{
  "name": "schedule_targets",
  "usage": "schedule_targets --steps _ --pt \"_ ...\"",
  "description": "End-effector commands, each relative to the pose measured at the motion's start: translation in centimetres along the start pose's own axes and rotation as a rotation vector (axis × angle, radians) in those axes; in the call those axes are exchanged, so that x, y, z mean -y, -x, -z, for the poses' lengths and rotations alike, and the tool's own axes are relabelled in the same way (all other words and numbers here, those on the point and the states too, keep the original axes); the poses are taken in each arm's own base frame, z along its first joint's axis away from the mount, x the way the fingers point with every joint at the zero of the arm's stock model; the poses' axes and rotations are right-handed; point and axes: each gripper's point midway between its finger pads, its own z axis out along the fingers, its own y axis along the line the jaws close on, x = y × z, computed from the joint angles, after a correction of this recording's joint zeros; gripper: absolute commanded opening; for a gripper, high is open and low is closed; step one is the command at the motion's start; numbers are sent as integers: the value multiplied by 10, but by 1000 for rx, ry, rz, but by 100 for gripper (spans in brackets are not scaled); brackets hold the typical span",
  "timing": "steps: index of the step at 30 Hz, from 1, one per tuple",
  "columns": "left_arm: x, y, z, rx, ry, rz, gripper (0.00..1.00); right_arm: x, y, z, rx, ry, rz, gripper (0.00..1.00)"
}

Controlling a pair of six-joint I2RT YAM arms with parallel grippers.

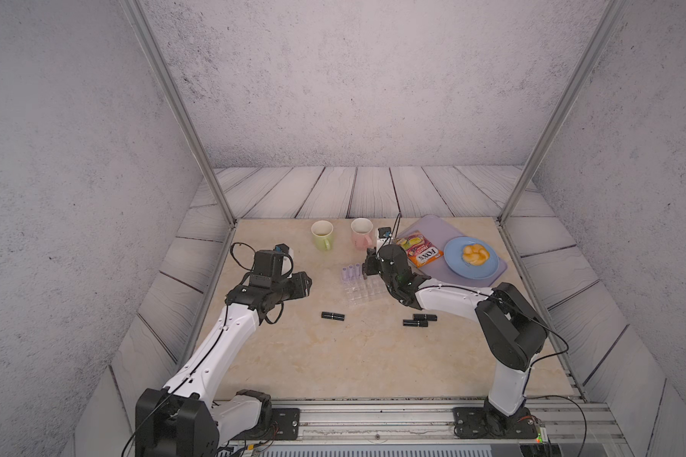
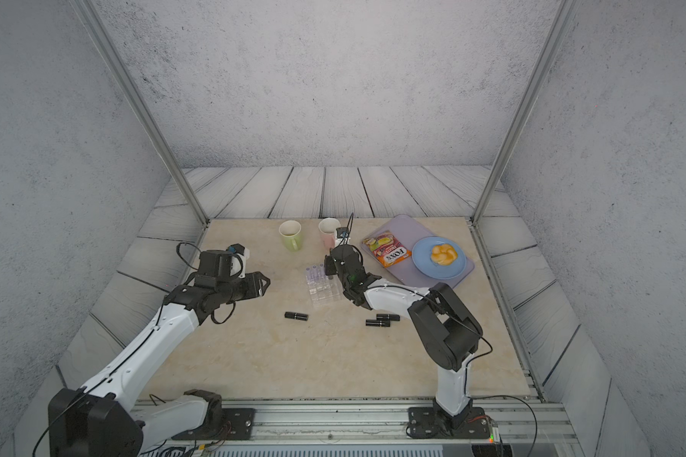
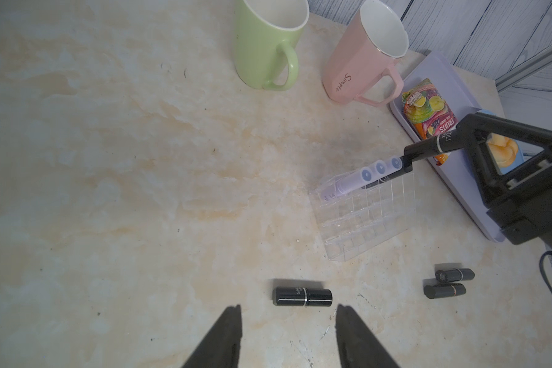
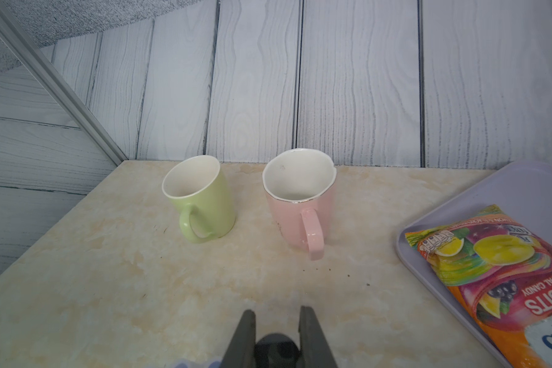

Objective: Arrange the lipsticks in the organizer
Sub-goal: Place the lipstick in the storage box.

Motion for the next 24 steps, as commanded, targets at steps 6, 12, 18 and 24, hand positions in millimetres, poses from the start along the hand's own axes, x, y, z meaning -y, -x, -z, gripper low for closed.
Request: schedule_targets --steps 6,12,18,24 --pt "-3 3 -2 12 -2 3 52 7 -5 0 13 -14 -49 0" --pt "-4 1 -2 7 -1 -4 52 13 -13 -4 0 -33 -63 0" --pt "-5 1 -2 8 1 -10 51 16 -23 -7 -20 -43 -67 0" --pt "-4 2 -1 9 0 -13 51 22 -32 -9 -36 -66 -75 0"
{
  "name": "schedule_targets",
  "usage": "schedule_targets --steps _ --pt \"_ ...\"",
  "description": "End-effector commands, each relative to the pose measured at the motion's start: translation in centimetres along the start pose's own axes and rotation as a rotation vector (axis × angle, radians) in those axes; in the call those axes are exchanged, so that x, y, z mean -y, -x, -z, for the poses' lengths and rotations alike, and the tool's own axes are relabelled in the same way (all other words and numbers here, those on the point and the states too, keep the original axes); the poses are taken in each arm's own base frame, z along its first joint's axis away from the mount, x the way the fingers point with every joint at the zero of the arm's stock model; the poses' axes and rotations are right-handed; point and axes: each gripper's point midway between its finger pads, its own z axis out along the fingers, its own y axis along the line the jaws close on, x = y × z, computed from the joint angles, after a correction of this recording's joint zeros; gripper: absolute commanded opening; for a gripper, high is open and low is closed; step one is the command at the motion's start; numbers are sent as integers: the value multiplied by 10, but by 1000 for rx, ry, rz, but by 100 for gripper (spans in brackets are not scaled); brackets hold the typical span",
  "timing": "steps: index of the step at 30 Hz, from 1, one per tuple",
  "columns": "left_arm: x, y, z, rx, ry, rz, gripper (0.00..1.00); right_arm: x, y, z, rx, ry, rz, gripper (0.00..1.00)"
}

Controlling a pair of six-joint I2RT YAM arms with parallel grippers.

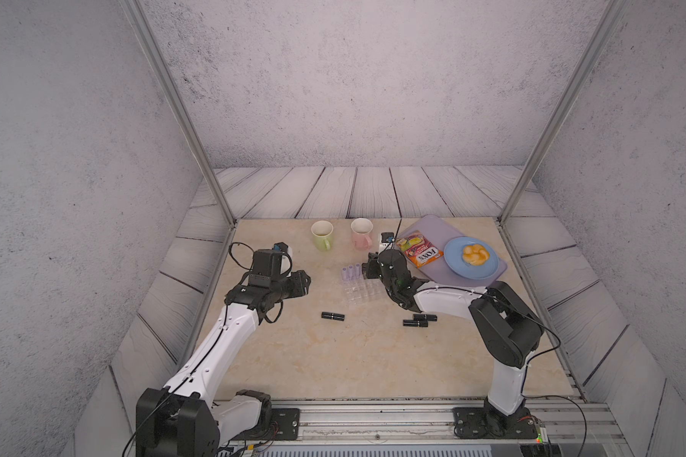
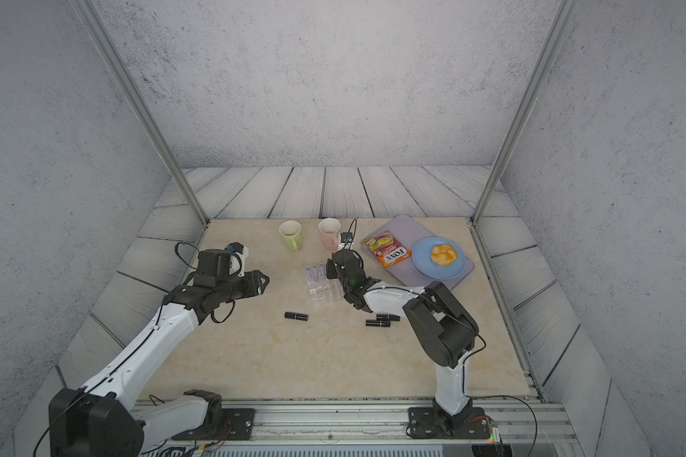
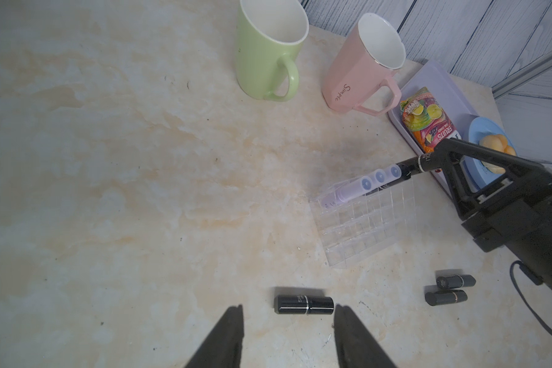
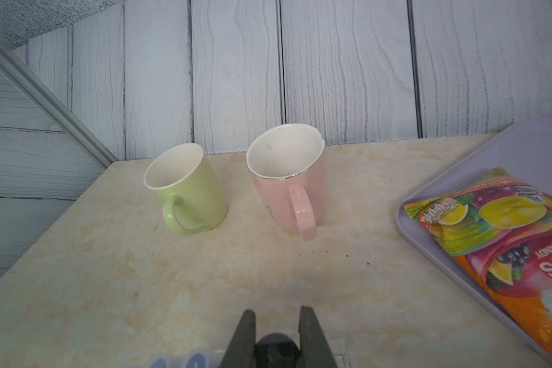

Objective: Arrange the lipsticks in the organizer
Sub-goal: Place the lipstick in the storage box.

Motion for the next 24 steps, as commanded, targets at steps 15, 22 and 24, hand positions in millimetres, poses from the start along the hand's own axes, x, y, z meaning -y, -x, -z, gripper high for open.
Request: schedule_targets --steps 15,22,24 --pt "-2 -3 -1 -10 -5 -7 51 20 -19 -6 -51 -75 0 26" --pt "-3 -2 1 -2 2 7 51 5 16 17 -40 -23 21 51" --pt "-4 -1 2 0 8 16 51 1 26 30 -52 -3 23 52"
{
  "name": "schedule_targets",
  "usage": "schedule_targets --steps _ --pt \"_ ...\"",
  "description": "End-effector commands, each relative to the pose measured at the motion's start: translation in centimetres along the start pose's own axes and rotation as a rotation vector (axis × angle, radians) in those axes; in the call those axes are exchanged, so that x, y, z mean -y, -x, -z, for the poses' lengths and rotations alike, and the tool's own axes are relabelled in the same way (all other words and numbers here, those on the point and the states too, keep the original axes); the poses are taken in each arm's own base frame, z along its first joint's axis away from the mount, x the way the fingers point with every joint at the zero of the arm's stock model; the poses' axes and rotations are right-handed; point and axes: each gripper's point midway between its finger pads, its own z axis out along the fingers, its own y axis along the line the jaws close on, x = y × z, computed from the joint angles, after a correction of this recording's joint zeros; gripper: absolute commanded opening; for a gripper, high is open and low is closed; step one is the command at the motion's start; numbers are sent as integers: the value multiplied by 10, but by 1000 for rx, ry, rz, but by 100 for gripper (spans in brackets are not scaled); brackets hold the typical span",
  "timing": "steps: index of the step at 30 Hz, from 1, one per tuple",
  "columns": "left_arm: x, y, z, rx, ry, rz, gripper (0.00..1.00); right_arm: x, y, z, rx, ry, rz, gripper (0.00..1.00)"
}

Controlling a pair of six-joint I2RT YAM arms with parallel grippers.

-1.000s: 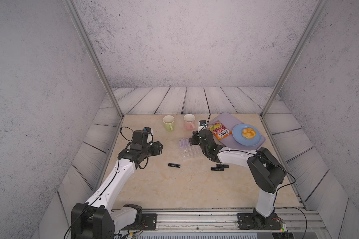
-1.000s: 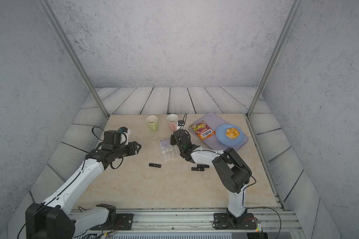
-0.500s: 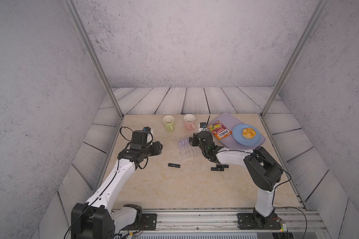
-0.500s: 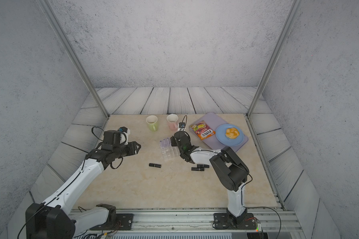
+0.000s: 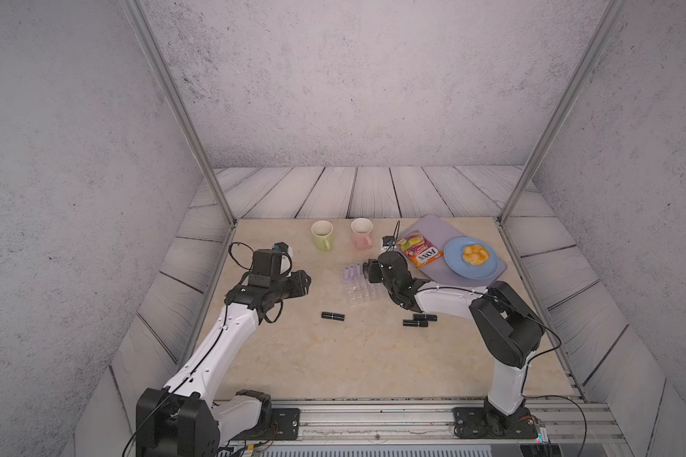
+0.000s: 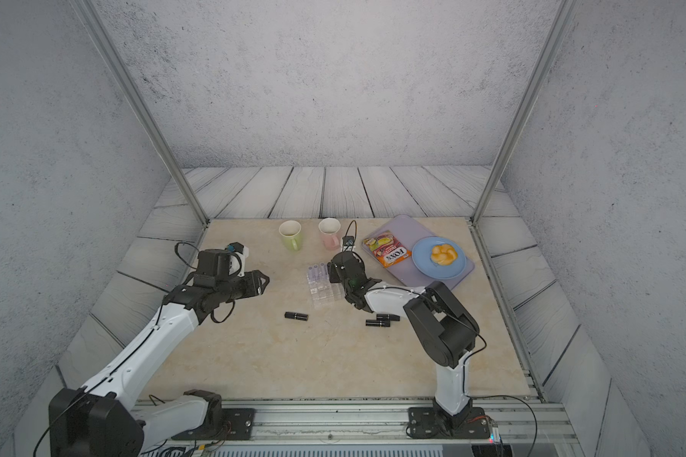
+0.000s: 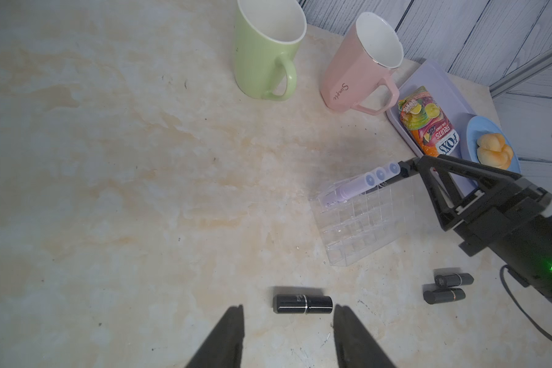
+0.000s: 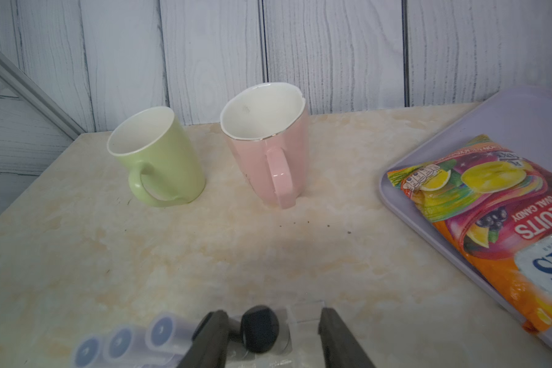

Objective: Arrange the lipsticks in the organizer
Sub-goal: Place the lipstick in the storage box.

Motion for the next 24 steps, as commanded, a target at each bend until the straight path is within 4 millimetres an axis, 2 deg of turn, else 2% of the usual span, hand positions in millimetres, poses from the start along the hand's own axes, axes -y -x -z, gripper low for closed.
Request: schedule_targets --steps 1,3,5,7,10,13,15,19,24 --pt "-7 -1 3 4 25 24 51 -12 40 32 20 57 -3 52" --pt "-15 2 6 12 74 54 51 -22 37 48 -38 95 6 52" --pt "-36 5 15 26 176 102 51 -41 19 65 -145 140 78 51" --pt "-63 7 26 42 304 149 52 -70 -12 80 -260 212 175 51" --pt "-105 1 43 56 482 218 52 -112 -72 104 -480 324 312 51" --pt "-124 -7 53 63 567 270 52 -134 -114 119 -626 381 416 52" --pt "-131 -14 55 63 584 318 52 -140 -134 118 -678 415 435 53" --pt "-137 -23 52 59 542 419 52 -147 -156 108 -766 439 494 55" --pt "-144 -35 46 51 469 535 51 -145 -161 83 -781 377 613 57"
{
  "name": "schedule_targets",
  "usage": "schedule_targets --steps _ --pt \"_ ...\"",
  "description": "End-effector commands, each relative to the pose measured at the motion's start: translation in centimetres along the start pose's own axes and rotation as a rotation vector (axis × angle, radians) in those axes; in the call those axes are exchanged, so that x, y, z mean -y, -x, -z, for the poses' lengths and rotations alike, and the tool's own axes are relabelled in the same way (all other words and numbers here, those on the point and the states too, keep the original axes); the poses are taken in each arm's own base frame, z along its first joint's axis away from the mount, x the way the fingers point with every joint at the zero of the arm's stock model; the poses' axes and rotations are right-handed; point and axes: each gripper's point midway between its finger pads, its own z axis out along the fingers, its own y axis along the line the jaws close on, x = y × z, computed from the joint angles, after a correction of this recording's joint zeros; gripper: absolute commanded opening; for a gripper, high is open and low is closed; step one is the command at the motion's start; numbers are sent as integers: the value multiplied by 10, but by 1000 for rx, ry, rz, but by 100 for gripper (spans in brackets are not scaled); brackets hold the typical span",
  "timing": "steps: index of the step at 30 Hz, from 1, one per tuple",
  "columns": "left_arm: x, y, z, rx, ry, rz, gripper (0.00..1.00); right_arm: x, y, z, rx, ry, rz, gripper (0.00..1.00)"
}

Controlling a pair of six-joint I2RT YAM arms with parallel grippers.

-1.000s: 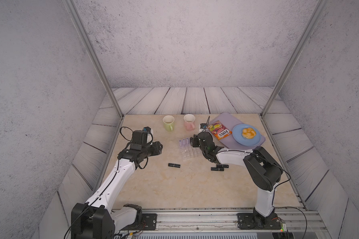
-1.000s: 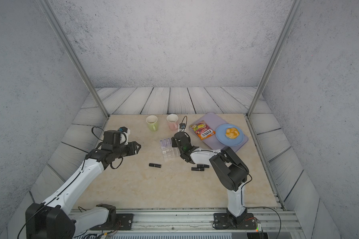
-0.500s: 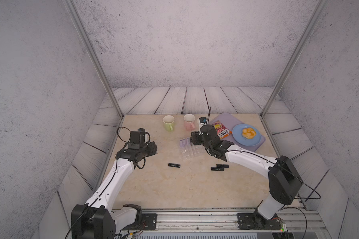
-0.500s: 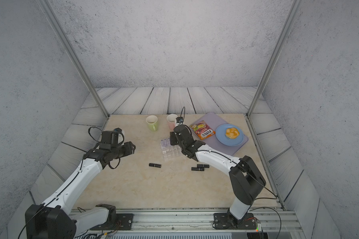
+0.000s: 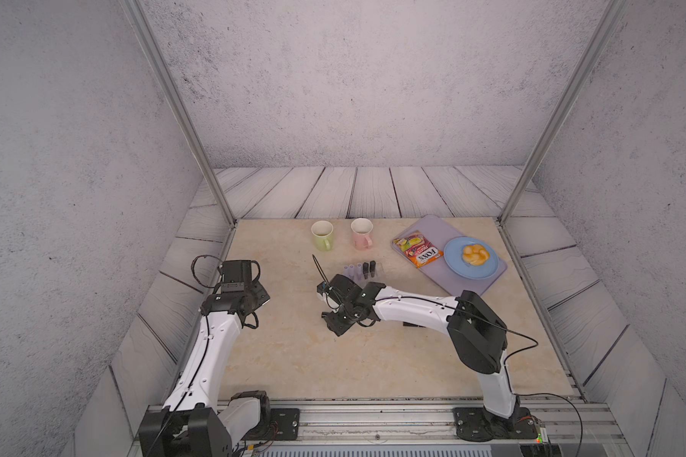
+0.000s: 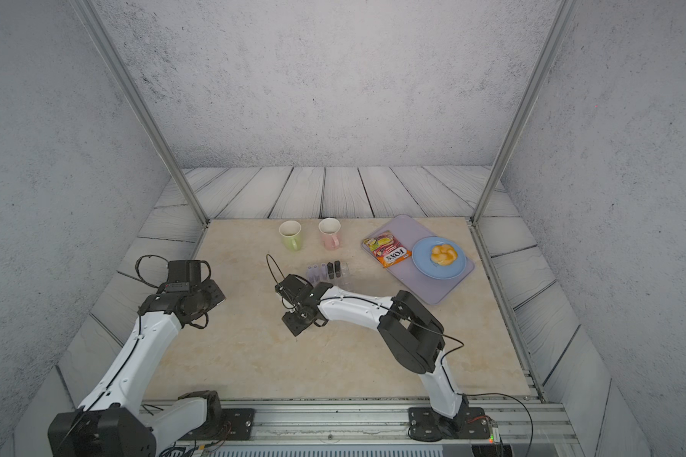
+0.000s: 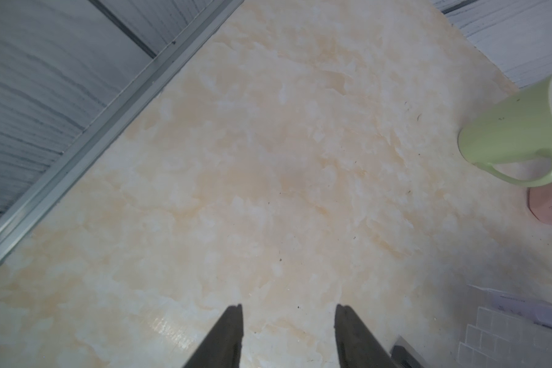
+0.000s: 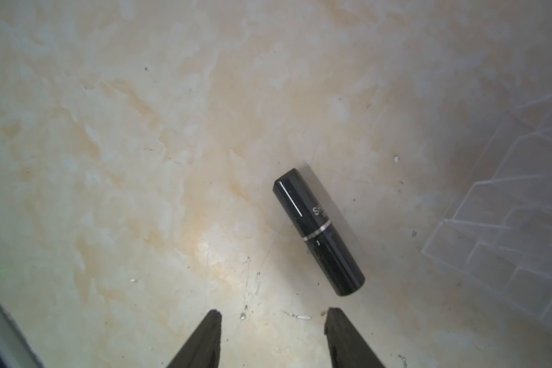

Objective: Arrange the lipsticks in the organizer
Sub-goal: Place the lipstick in the storage box, then pick up the lipstick at the center of the board.

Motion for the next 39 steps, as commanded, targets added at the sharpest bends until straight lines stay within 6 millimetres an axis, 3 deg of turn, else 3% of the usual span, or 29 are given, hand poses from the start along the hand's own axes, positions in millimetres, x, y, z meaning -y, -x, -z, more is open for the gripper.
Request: schedule_targets --steps 1,14,19,25,30,34,36,39 --pt "-1 -9 -3 -40 -53 72 51 10 -2 -1 -64 -57 83 57" --pt "2 -5 -4 -47 -97 92 50 18 12 -48 -146 -105 165 56" --pt "4 -5 -4 -52 -111 93 49 20 5 -55 -165 -111 161 43" --pt "6 -6 -3 -57 -124 87 49 23 13 -47 -128 -129 156 23" --pt "14 -11 0 -86 -176 74 49 15 39 -12 15 -106 121 16" --pt "41 -26 11 -156 -311 25 49 8 67 52 313 -38 46 14" --pt "60 -35 21 -186 -399 -13 49 3 71 88 490 7 33 18" --pt "92 -53 40 -213 -545 -101 49 -4 61 135 730 74 53 18"
